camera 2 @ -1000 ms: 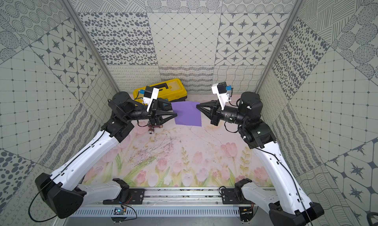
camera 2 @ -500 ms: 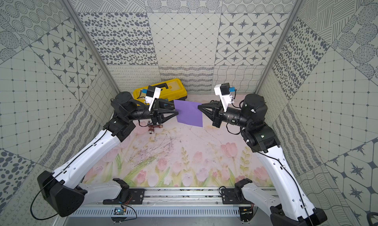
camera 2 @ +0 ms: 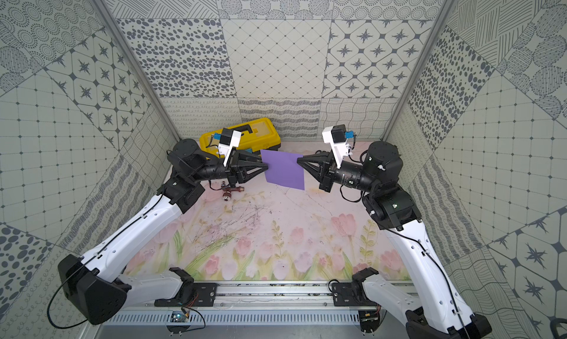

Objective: Fold the square paper along the opposite sides
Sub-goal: Pick up the paper from the center of the board.

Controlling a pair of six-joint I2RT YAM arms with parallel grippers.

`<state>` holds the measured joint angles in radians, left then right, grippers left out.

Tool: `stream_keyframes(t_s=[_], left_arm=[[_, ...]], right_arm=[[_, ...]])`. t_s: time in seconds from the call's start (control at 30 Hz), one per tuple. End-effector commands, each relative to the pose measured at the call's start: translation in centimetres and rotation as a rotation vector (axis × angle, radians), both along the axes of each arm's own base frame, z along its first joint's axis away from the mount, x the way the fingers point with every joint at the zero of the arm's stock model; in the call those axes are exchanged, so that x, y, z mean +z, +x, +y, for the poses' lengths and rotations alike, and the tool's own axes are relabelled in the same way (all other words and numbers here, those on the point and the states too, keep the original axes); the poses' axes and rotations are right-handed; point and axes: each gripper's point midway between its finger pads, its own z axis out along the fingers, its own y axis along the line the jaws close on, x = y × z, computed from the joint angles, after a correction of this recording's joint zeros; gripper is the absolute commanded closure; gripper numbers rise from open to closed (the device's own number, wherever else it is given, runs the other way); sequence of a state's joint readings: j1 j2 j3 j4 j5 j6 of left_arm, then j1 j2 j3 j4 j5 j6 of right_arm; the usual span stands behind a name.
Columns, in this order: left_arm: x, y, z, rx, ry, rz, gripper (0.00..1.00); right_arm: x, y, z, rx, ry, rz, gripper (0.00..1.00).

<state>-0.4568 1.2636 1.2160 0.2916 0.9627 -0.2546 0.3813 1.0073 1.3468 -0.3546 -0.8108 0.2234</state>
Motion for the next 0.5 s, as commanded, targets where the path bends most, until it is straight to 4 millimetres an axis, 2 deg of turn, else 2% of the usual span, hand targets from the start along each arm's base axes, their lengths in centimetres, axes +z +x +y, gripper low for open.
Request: stream_keyframes(t_s=[0.0, 0.17, 0.47], left_arm=[[2.09, -0.88, 0.27, -0.015, -0.057, -0.067, 0.74], [2.45, -0.94, 0.38, -0.009, -0.065, -0.073, 0.83], [2.56, -0.92, 0.36, -0.012, -0.067, -0.075, 0.91]], right_arm=[[1.07, -0.35, 0.07, 0.01, 0.015, -0.051, 1.0], [0.85, -0.06, 0.21, 0.012, 0.014, -0.044, 1.0], [0.65, 0.35, 0.42, 0.016, 0.015, -0.034, 1.0]])
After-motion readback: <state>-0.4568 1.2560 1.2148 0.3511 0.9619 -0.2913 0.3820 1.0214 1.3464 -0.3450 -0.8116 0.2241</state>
